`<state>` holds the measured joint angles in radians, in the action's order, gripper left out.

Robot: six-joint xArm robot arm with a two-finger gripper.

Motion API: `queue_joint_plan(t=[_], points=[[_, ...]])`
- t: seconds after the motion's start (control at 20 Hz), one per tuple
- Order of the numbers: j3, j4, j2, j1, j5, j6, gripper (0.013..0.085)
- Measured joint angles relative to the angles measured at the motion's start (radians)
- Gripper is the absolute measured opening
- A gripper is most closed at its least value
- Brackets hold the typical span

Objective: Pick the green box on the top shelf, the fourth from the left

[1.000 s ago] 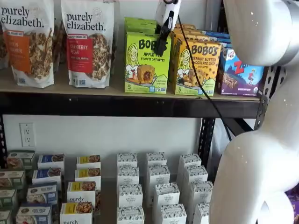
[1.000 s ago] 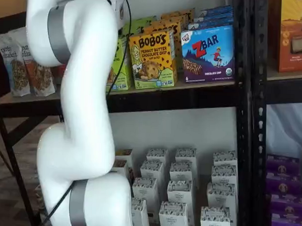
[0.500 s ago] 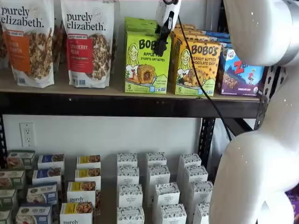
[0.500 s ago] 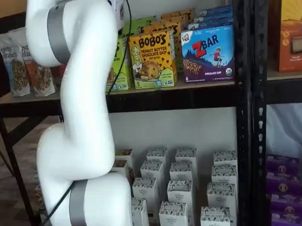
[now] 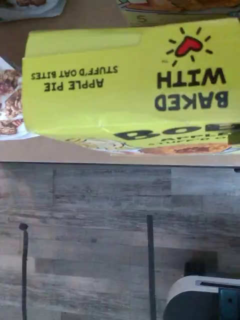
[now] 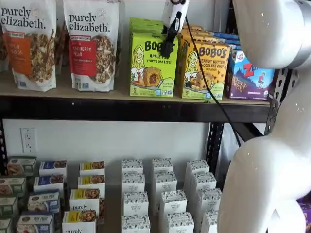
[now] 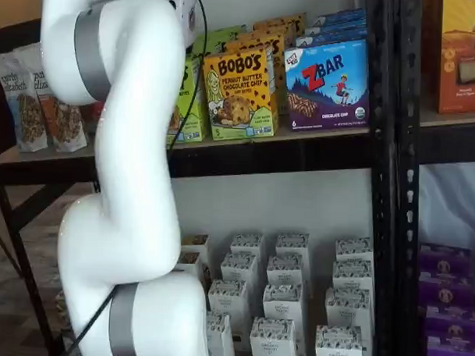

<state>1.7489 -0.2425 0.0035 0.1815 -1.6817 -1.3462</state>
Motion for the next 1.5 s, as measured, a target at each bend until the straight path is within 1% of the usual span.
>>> queue_joint_plan(t=[0.05,0.1,0.55,0.95,1.15,1.5], points=[[0.000,-0.001,0.000,0.000,0.000,0.000,0.0290],[0.000,-0.001,0.000,0.000,-0.001,0.000,0.0250],[0.003,0.004,0.002,0.003,-0.005,0.002,0.0250],[0.023,-0.010,0.008,-0.006,-0.032,-0.001,0.0250],[0.039,-0.016,0.007,-0.014,-0.056,-0.003,0.0250],[0.094,-0.033,0.014,-0.026,-0.145,0.000,0.0250]])
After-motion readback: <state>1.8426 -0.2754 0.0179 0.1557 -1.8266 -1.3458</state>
